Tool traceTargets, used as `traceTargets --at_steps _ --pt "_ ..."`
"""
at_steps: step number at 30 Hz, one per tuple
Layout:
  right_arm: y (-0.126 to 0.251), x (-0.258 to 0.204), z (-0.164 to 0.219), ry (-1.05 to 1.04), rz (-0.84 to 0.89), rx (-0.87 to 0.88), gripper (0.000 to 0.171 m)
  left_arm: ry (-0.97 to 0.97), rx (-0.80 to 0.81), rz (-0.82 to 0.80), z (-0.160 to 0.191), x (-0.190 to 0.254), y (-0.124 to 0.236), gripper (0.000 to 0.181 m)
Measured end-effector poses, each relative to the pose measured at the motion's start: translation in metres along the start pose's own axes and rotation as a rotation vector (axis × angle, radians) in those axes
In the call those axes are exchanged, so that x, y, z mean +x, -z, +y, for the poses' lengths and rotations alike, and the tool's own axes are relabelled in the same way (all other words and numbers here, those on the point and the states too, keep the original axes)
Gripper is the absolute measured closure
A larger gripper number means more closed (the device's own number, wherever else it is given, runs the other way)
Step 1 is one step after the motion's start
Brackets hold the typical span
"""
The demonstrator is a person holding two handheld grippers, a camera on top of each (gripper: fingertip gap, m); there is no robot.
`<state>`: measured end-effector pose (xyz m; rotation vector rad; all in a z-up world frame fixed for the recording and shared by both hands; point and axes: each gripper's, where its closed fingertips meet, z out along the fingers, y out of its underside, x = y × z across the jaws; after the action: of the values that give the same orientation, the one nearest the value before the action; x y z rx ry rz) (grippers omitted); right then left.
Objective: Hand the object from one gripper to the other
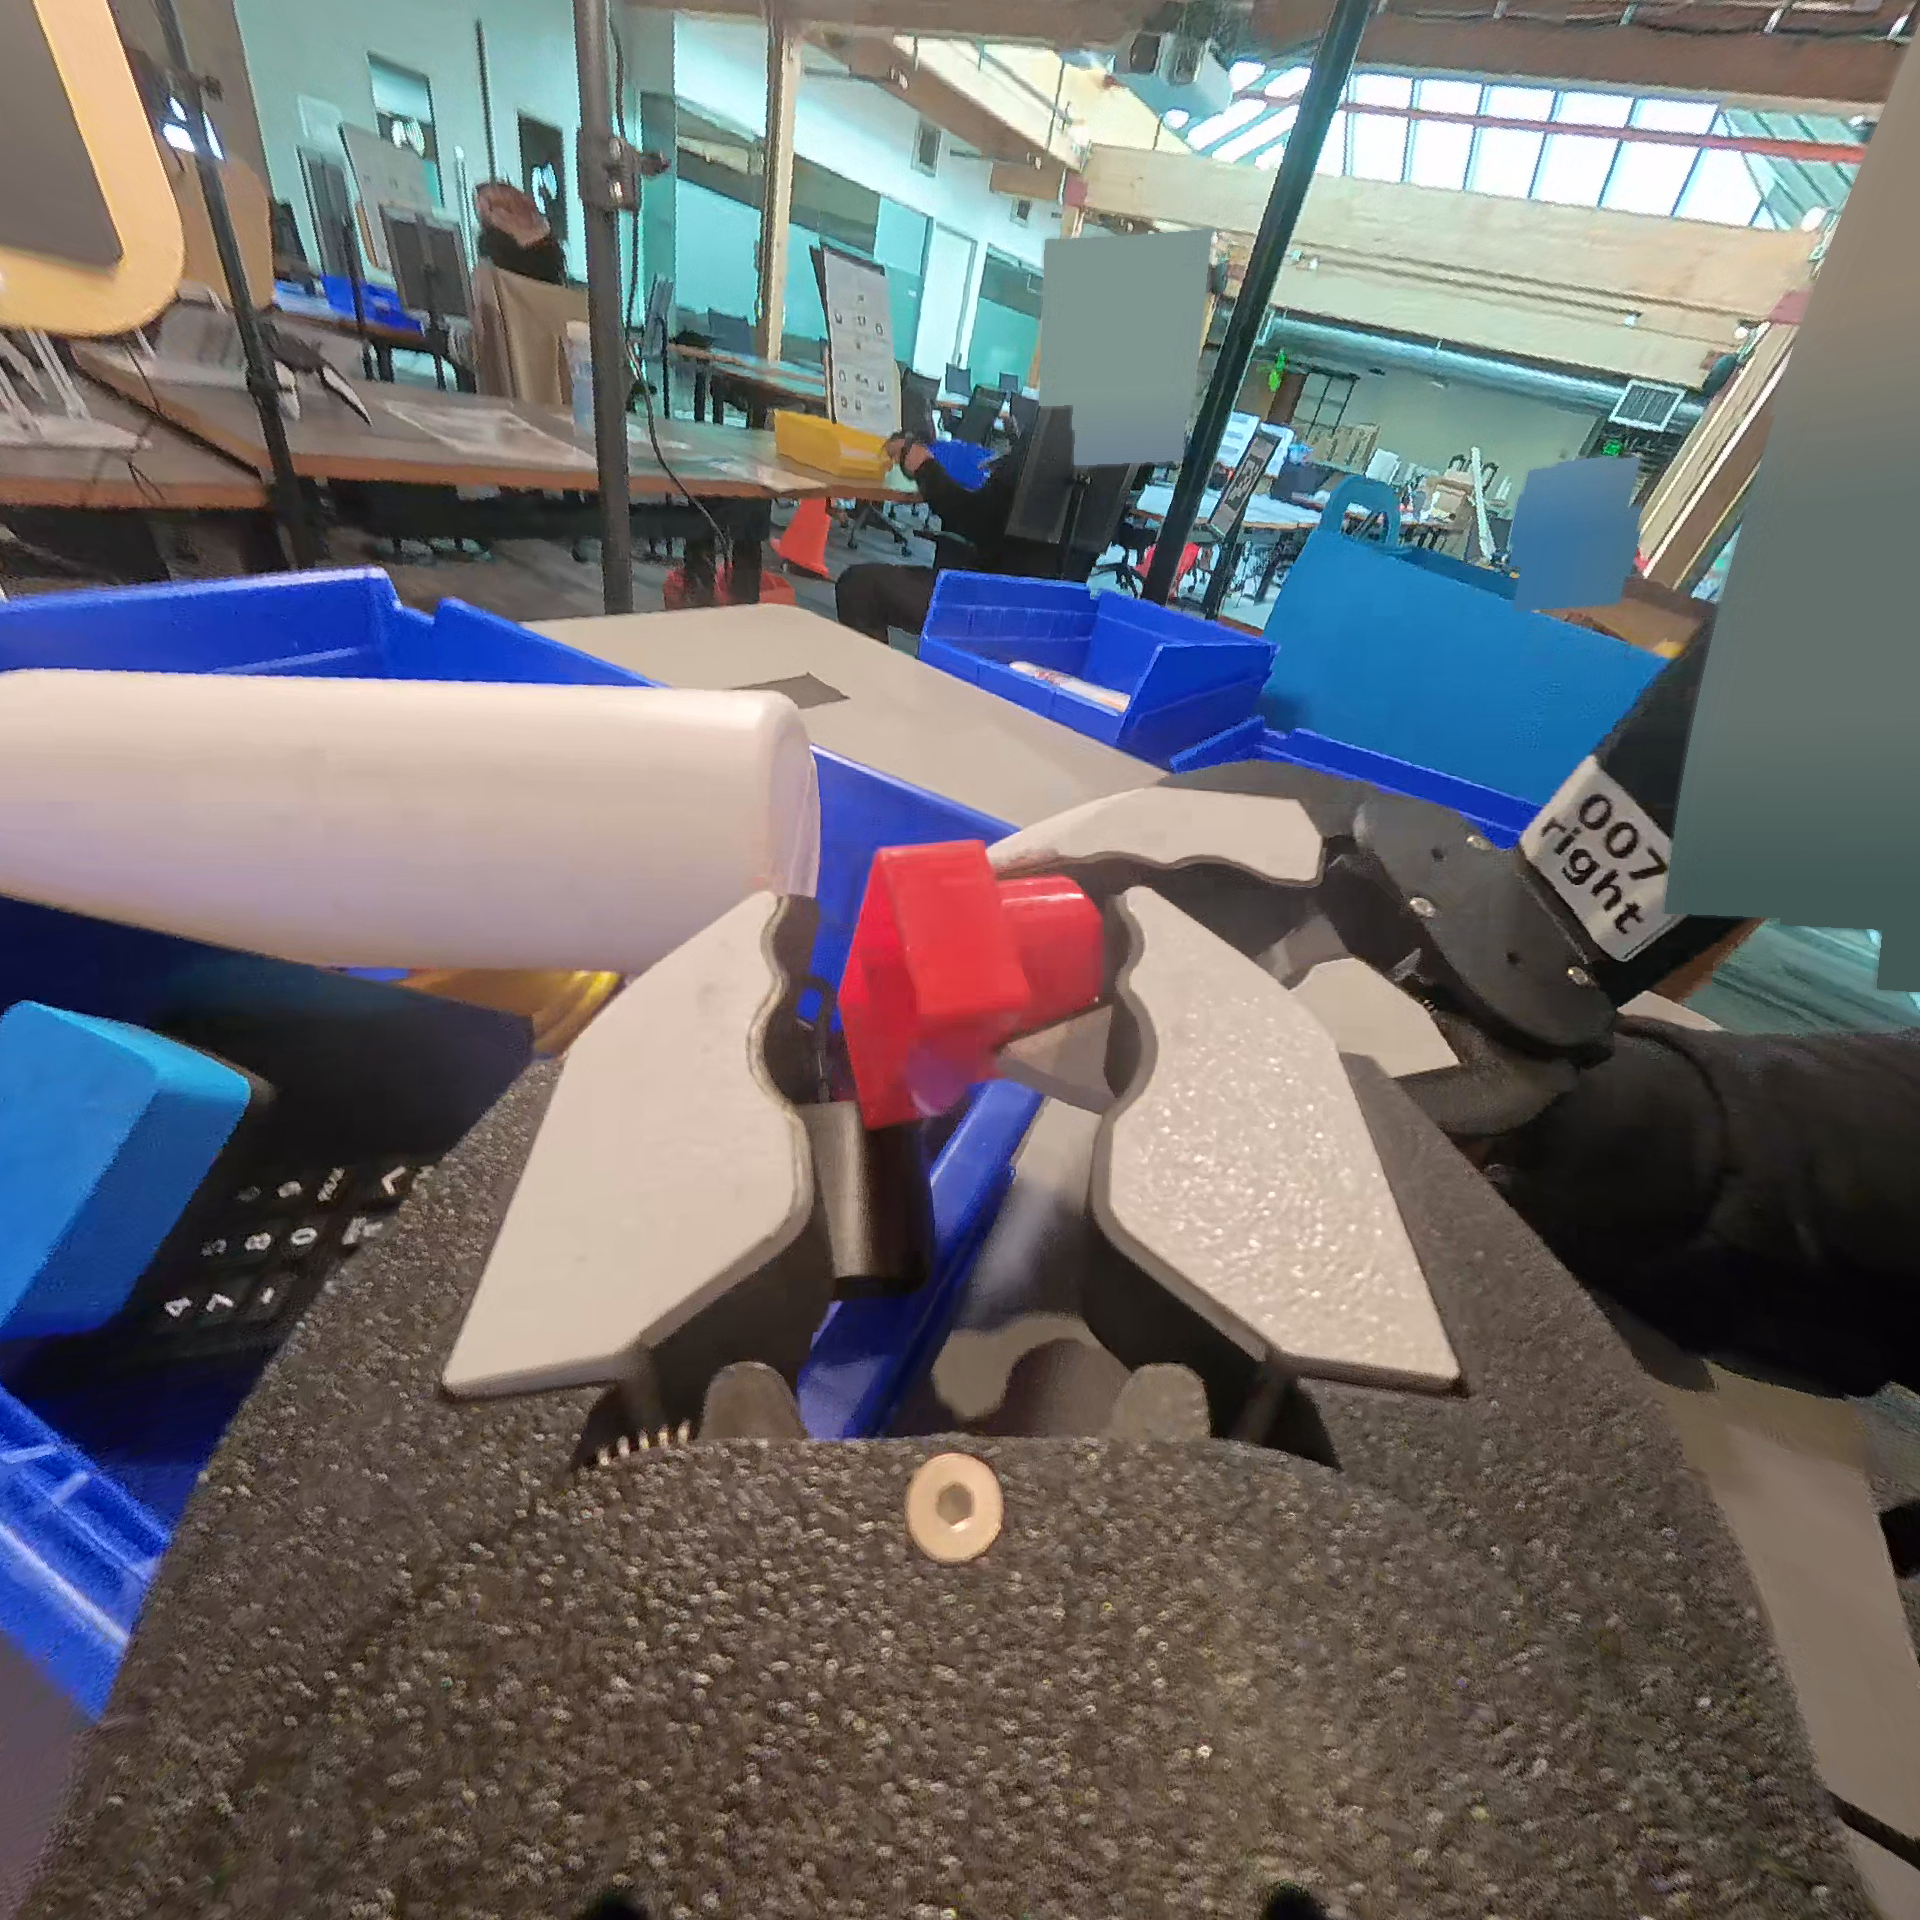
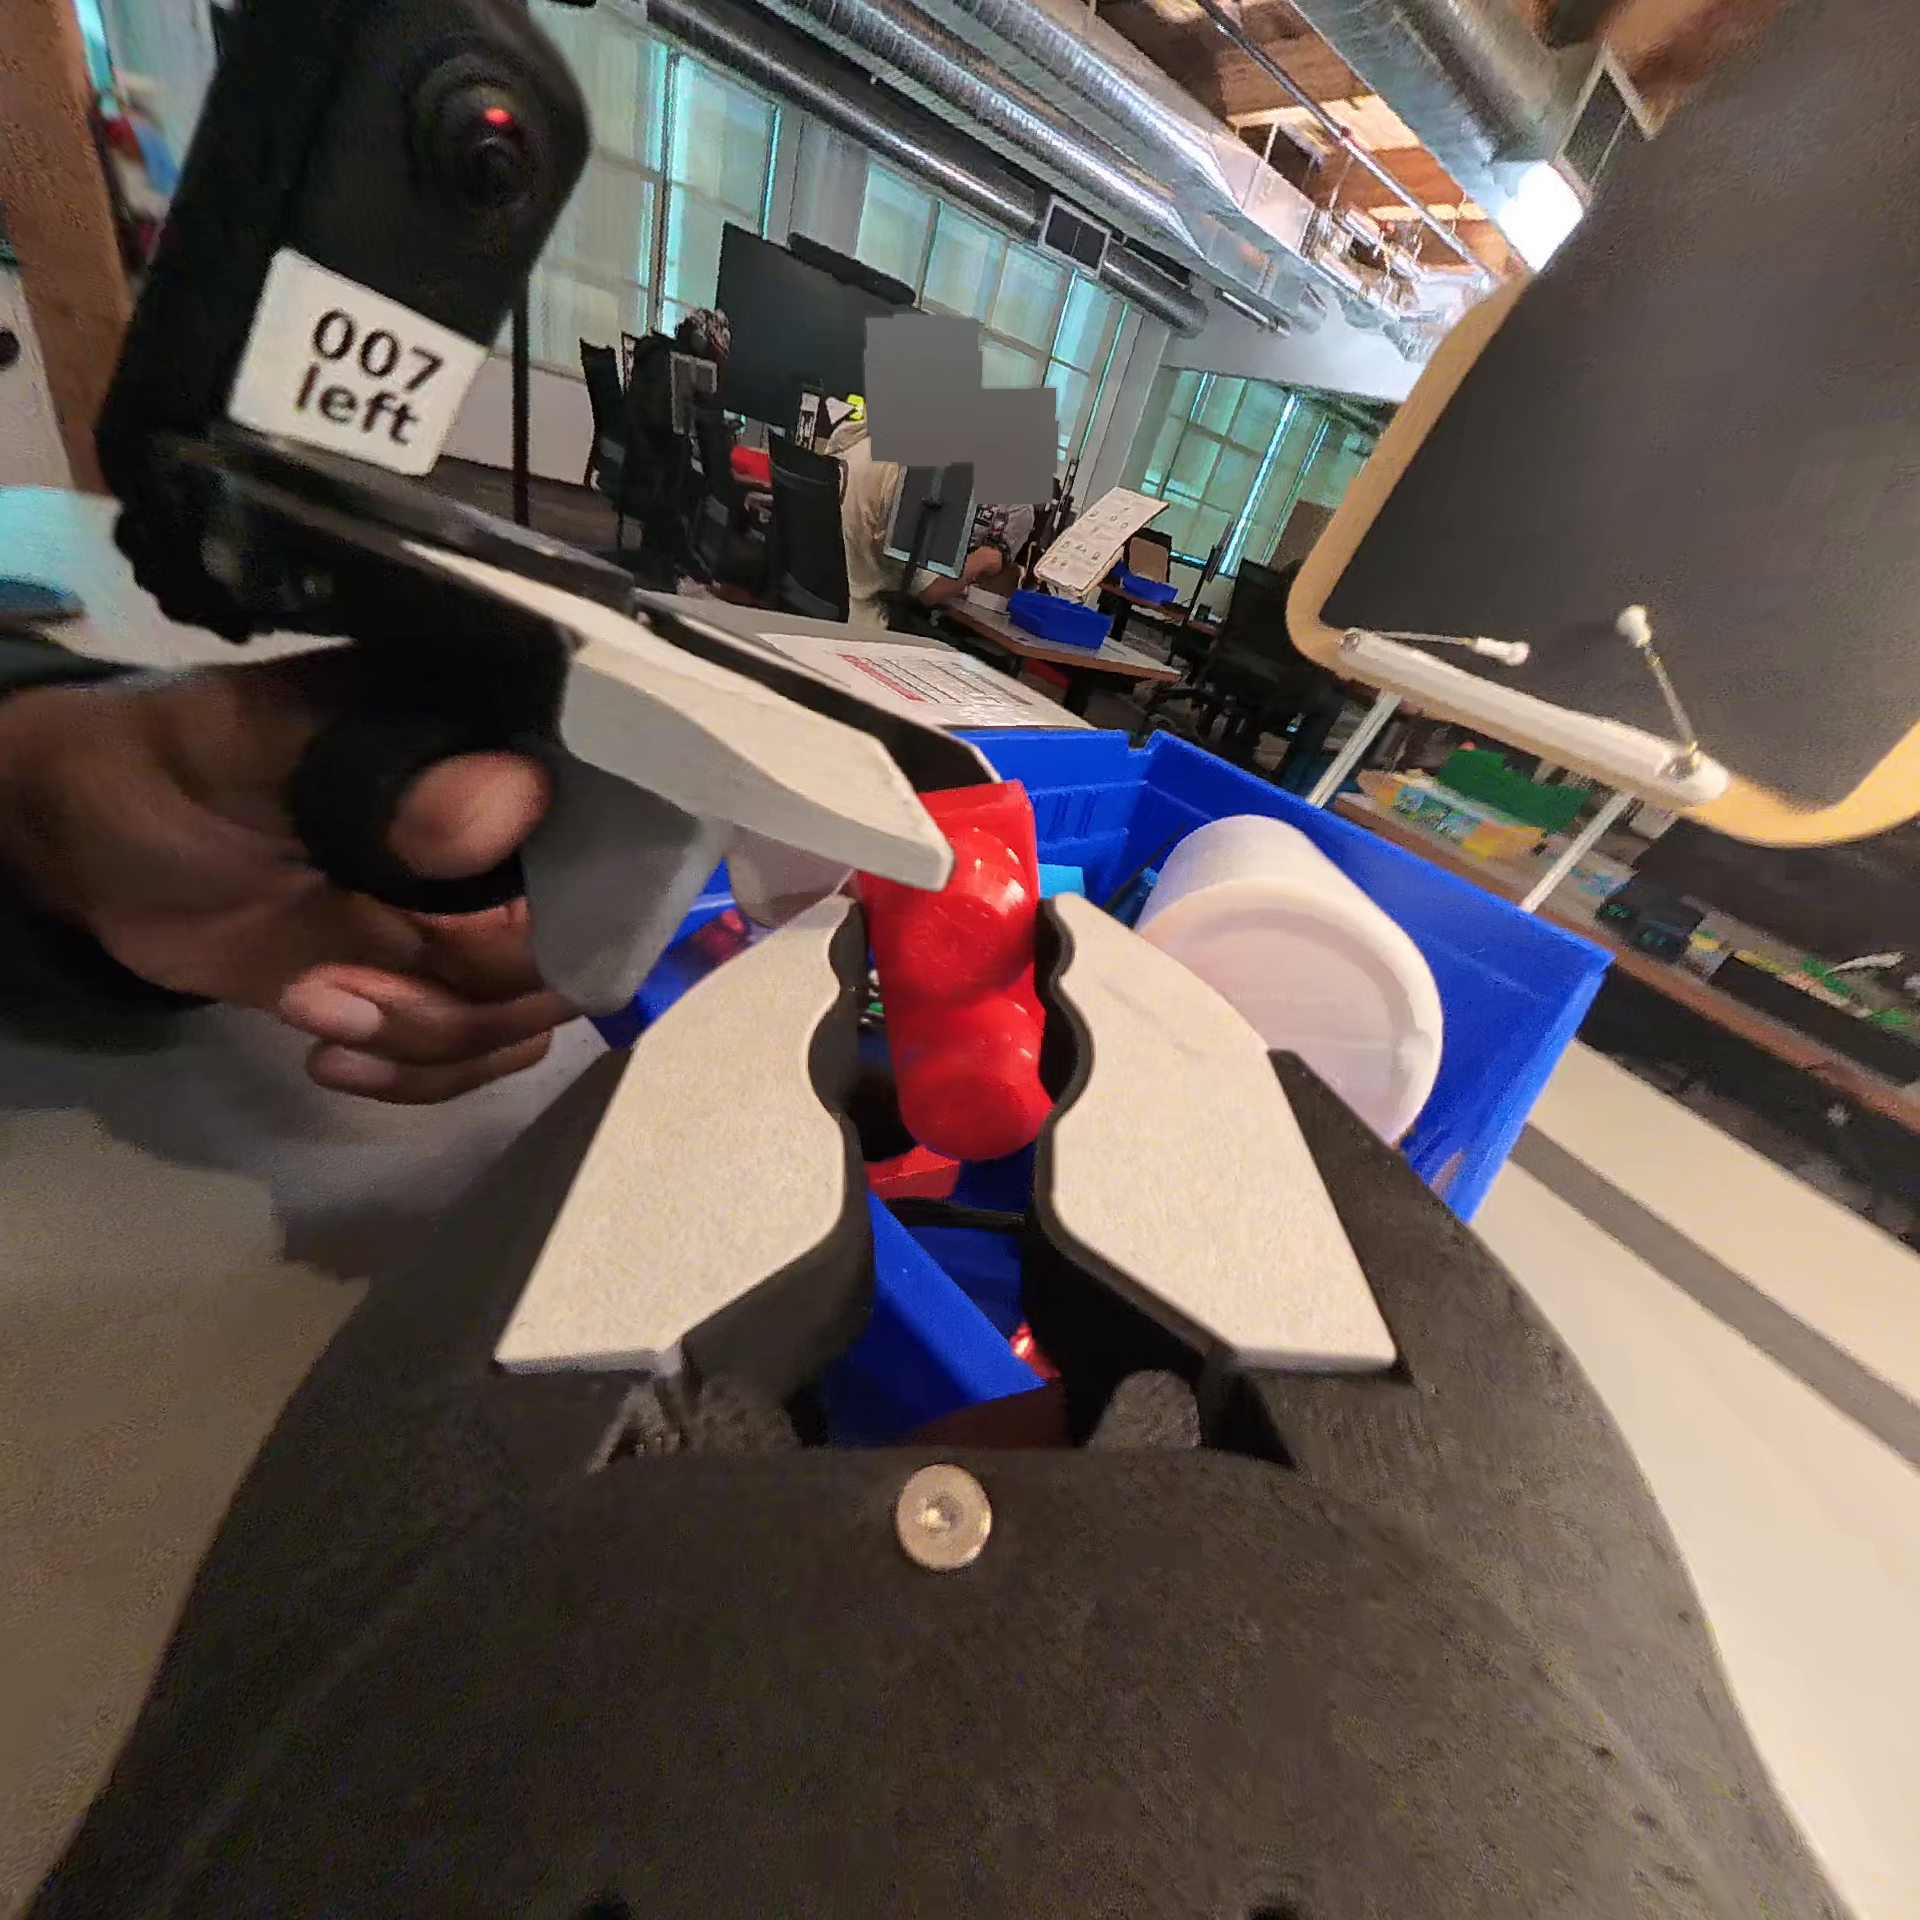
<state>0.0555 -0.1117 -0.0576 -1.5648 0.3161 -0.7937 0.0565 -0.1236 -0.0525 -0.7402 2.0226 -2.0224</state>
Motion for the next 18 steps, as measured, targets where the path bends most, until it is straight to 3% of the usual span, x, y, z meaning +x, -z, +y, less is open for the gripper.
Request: traceTargets --at_steps 8,15,18 --pt "0.000 -0.006 0.005 0.254 0.042 -0.040 0.141 -0.040 -0.097 0.005 0.021 0.003 -0.004 0.129" --pt "0.000 -0.005 0.007 0.355 0.073 -0.047 0.142 -0.133 -0.031 -0.043 0.017 0.002 -0.001 0.140" --pt "0.001 -0.003 0.011 0.386 0.075 -0.057 0.134 -0.115 0.047 -0.036 0.006 -0.002 0.004 0.141"
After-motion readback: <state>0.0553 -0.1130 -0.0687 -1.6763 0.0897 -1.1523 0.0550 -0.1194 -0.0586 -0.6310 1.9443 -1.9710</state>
